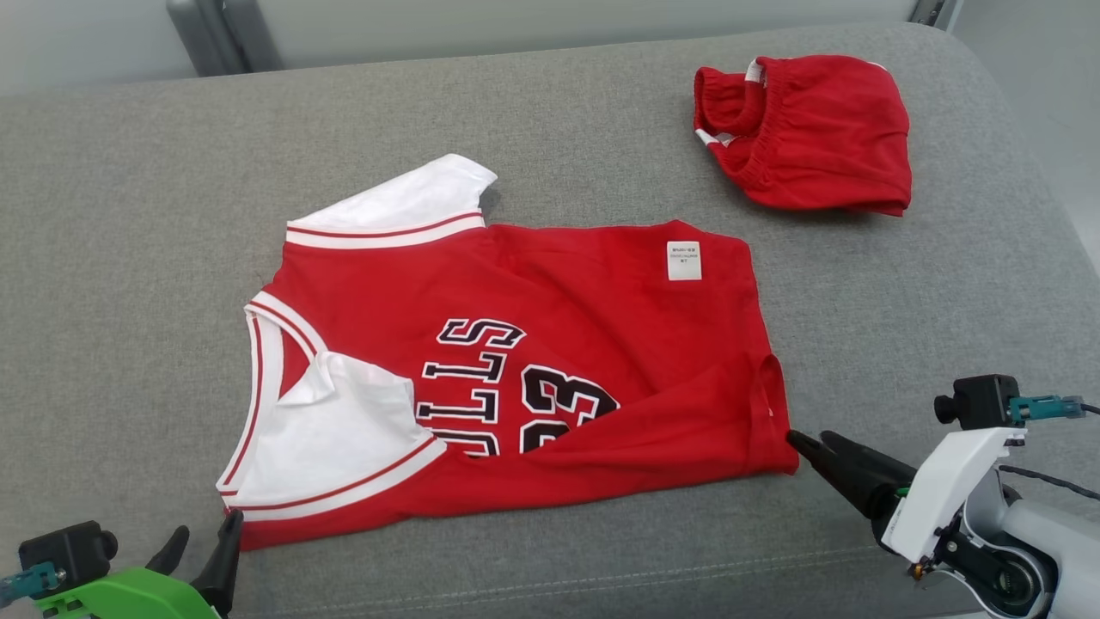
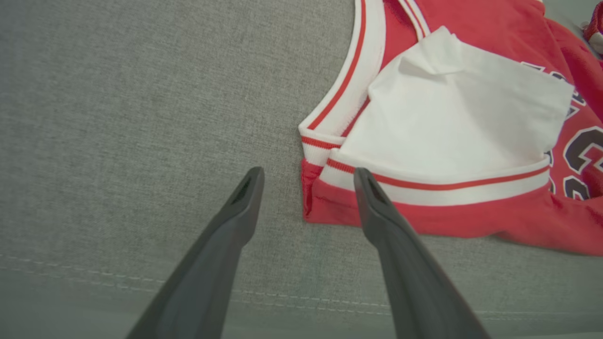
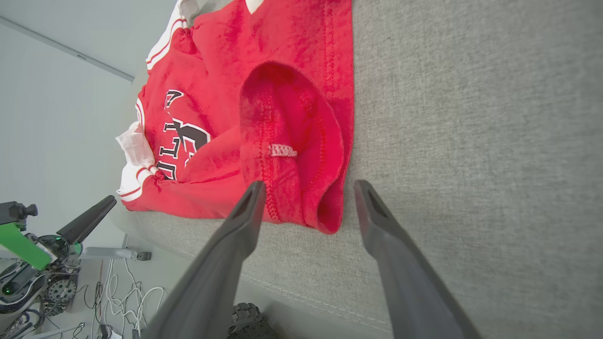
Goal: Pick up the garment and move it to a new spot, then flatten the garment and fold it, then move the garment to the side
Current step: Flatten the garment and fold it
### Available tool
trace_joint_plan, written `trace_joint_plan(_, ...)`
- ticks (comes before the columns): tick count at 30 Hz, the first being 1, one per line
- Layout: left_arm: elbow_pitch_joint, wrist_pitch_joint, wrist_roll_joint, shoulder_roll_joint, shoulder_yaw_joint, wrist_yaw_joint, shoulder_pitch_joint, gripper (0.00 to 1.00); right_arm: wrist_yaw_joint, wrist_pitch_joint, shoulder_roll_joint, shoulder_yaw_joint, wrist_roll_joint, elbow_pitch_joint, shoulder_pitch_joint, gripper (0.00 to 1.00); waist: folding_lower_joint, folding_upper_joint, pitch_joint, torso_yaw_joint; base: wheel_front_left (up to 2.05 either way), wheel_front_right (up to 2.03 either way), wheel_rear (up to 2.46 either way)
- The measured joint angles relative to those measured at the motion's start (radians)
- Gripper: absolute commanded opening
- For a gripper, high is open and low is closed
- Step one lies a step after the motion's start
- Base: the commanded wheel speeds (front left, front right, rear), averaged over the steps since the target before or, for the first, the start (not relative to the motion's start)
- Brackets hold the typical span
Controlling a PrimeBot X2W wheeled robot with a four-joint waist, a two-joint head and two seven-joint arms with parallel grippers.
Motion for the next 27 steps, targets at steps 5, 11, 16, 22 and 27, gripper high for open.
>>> trace_joint_plan(5, -0.036, 0.004, 0.025, 0.036, 0.011, 0.030, 0.005, 1.00, 0.000, -0.039, -0.018, -0.025, -0.016, 0.017, -0.002, 1.00, 0.0000, 0.0000, -0.006, -0.003, 0.00, 0.00, 0.00)
trace_joint_plan(11, -0.133, -0.048, 0.076, 0.065, 0.037, 0.044, -0.006, 1.00, 0.000, -0.115, -0.029, -0.125, -0.089, 0.032, -0.065, 1.00, 0.0000, 0.0000, -0.012, -0.008, 0.00, 0.00, 0.00)
trace_joint_plan(16, -0.200, -0.069, 0.125, 0.090, 0.028, 0.037, -0.068, 1.00, -0.013, -0.119, -0.005, -0.185, -0.128, 0.055, -0.092, 1.00, 0.0000, 0.0000, -0.011, -0.014, 0.00, 0.00, 0.00)
trace_joint_plan(22, -0.229, -0.062, 0.142, 0.110, 0.012, 0.012, -0.142, 1.00, -0.049, -0.118, 0.088, -0.212, -0.146, 0.081, -0.110, 1.00, 0.0000, 0.0000, 0.012, -0.028, 0.00, 0.00, 0.00)
trace_joint_plan(27, -0.254, -0.031, 0.128, 0.119, 0.013, -0.004, -0.220, 1.00, -0.083, -0.117, 0.142, -0.245, -0.158, 0.118, -0.159, 1.00, 0.0000, 0.0000, 0.045, -0.045, 0.00, 0.00, 0.00)
